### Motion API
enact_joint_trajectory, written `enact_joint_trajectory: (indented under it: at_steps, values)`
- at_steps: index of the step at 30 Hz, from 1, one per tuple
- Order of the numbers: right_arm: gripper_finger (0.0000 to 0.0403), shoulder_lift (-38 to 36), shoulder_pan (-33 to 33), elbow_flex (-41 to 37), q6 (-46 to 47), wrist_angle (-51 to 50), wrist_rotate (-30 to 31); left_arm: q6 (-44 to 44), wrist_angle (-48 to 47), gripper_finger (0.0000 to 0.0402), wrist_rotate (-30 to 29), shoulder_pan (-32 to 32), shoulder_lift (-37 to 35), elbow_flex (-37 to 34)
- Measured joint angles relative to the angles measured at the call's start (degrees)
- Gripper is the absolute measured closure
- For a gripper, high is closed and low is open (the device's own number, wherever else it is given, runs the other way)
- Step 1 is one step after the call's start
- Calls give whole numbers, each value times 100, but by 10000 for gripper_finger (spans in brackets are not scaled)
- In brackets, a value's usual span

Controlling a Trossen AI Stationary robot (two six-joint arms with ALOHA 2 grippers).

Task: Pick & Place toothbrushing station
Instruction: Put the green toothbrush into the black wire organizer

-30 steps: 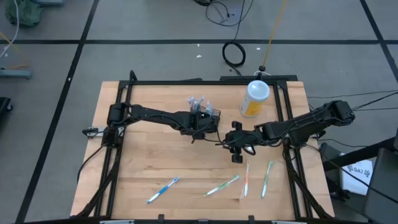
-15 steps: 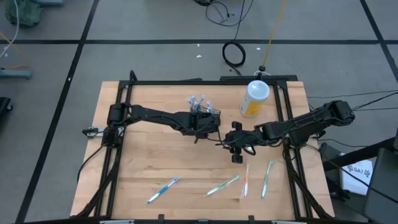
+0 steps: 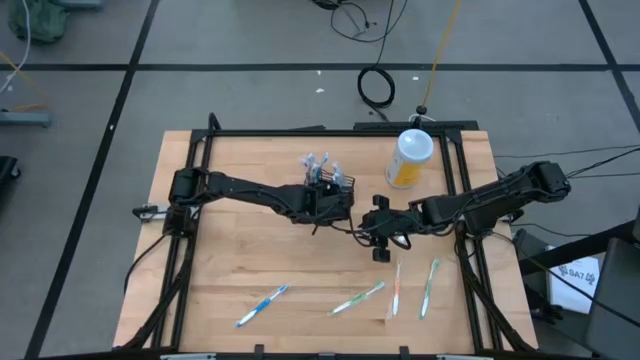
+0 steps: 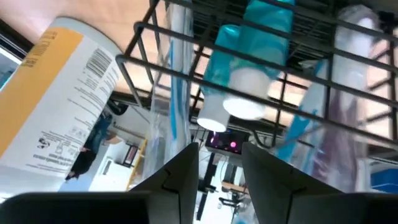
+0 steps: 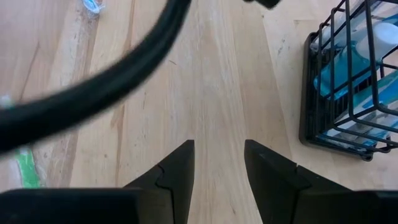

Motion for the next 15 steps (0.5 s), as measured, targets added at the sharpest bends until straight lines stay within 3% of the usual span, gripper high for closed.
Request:
enact_joint_trajectory:
  at_steps: [9, 15]
  values:
    - [271, -2, -1, 4, 7, 40, 10, -800, -362, 273, 39, -57, -658, -4]
    - [271, -2, -2, 4, 20, 49, 17, -2619, -621, 273, 17, -223, -1540, -4]
